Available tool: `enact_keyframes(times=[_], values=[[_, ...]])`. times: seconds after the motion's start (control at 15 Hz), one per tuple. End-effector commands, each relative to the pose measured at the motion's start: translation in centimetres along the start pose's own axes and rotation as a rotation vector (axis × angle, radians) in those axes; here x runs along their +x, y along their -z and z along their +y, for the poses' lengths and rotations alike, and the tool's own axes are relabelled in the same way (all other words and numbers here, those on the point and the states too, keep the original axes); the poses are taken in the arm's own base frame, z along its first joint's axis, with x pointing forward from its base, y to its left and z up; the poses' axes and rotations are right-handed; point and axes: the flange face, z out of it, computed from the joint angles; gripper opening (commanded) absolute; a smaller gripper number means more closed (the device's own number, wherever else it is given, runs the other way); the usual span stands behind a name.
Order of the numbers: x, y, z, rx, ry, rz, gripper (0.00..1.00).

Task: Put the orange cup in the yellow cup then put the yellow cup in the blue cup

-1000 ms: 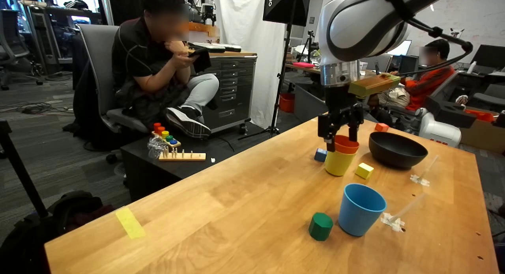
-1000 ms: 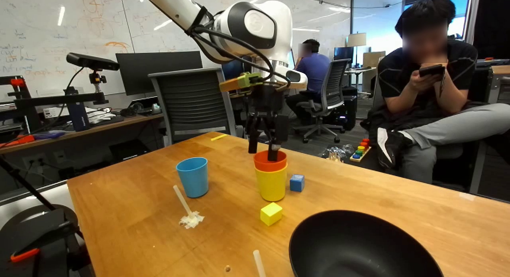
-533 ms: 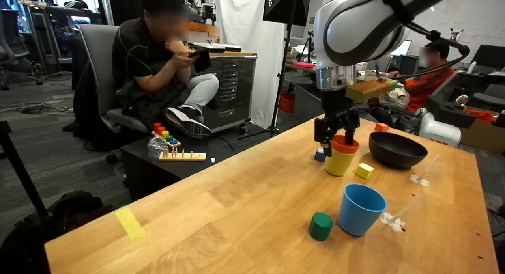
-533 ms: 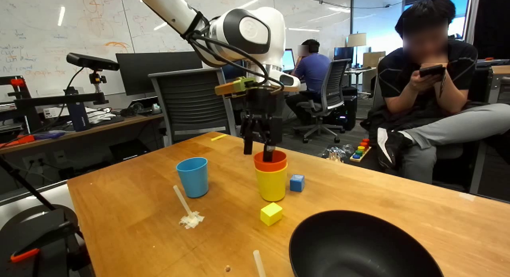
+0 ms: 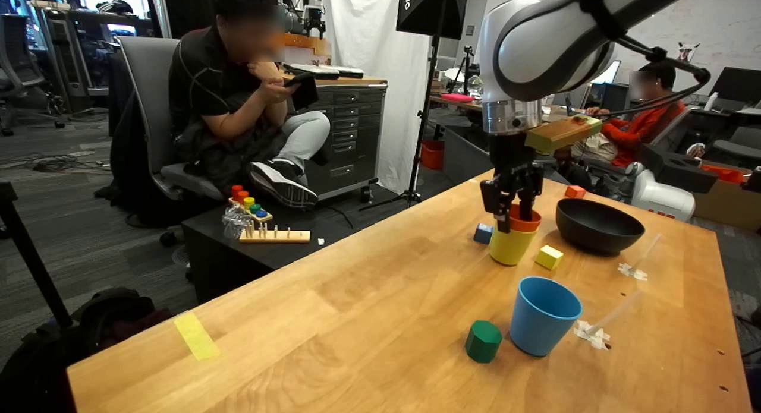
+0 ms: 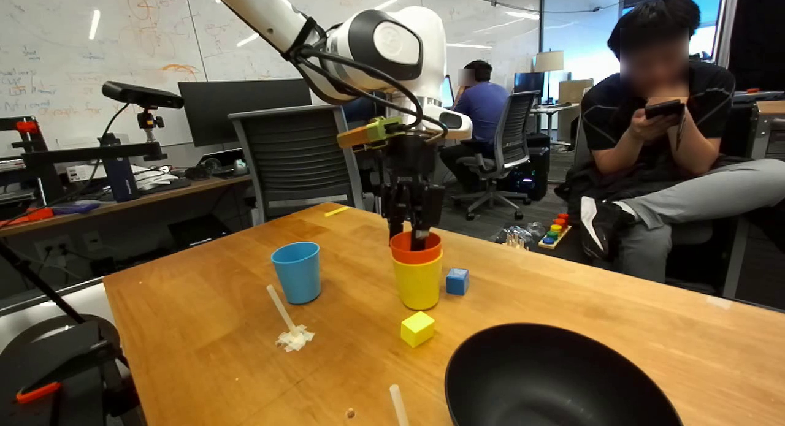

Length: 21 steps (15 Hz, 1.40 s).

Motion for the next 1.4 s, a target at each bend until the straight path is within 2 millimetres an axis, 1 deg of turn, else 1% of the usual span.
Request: enact_keyframes(times=[0.0,0.13,0.2,0.27,0.33,0.47,0.53,0.8,0.93,1.13,1.33], values=[[-0.2,0.2,0.3,-0.021,-0.003,0.014,0.33],[-0.2,0.1,0.2,-0.022,-0.002,0.011,0.20],[-0.2,0.0,0.2,-0.023,-0.002,0.011,0.11],[-0.2,0.0,0.1,-0.027,-0.001,0.012,0.05],[-0.2,0.0,0.2,-0.029,0.000,0.012,0.01],[-0.2,-0.1,0.3,-0.030,-0.004,0.013,0.00],[-0.3,-0.1,0.3,-0.029,-0.005,0.012,0.02],[-0.7,-0.6,0.4,-0.028,-0.003,0.001,0.02],[-1.1,-0.1,0.4,-0.015,0.001,0.004,0.02],[-2.3,0.5,0.0,0.012,0.032,-0.009,0.02],[-4.3,1.5,-0.5,0.042,0.074,-0.017,0.02]])
